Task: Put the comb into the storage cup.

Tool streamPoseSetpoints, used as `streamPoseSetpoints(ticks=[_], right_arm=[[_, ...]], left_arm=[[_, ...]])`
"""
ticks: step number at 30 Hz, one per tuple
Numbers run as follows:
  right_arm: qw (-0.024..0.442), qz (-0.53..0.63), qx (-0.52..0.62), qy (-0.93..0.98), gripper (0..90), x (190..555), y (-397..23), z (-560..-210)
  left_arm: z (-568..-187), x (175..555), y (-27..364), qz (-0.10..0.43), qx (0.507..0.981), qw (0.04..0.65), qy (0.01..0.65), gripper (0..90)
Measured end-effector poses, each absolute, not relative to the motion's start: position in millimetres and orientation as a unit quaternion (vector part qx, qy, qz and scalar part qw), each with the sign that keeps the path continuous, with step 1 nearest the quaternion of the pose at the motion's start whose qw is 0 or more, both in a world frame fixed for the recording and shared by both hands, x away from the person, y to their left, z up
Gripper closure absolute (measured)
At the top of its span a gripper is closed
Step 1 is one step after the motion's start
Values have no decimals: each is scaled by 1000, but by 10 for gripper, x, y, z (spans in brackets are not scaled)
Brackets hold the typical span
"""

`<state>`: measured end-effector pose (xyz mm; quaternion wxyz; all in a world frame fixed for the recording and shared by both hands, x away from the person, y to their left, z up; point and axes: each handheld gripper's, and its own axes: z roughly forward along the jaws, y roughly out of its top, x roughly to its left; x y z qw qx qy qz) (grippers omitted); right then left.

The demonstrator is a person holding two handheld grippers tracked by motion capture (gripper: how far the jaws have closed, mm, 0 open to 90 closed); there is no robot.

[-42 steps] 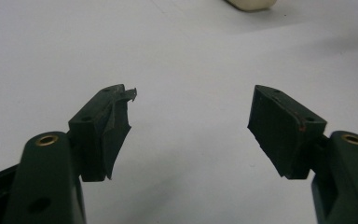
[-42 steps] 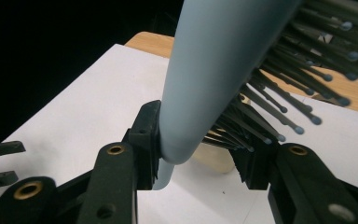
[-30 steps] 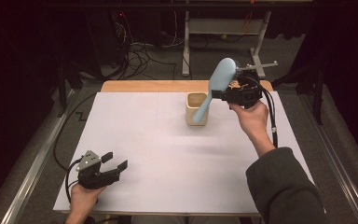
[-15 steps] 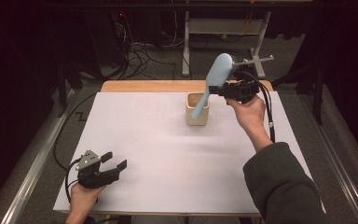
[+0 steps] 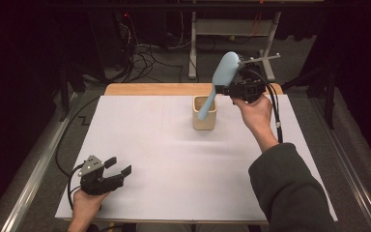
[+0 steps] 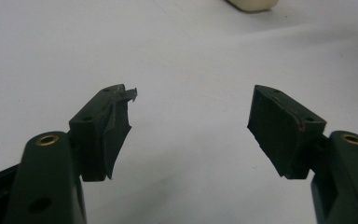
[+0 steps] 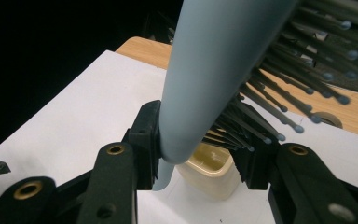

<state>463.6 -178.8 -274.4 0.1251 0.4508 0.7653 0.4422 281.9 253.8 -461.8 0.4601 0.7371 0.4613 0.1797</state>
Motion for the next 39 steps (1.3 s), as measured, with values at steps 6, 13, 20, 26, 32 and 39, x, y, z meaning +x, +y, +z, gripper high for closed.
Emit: streamPoseSetpoints(ticks=[6, 13, 20, 26, 32, 39], right_arm=[[126, 445, 460, 758, 578, 4692, -1784, -2757], [128, 445, 468, 753, 577, 4757, -1770, -2776], [137, 443, 473, 749, 577, 4797, -1765, -2759], [140, 442, 476, 747, 576, 4828, -1748, -2755], [149, 438, 483, 743, 575, 4878, -1735, -2754], [157, 432, 483, 745, 574, 4914, -1677, -2754]], left_arm=[[-4617, 2818, 2536, 179, 738, 459, 461, 296], [-4617, 2822, 2537, 179, 738, 460, 460, 296], [-4617, 2822, 2537, 179, 737, 461, 460, 296], [-4617, 2822, 2537, 180, 737, 461, 460, 296], [-4617, 2822, 2539, 179, 737, 461, 460, 295], [-4616, 2821, 2539, 179, 737, 461, 460, 296]])
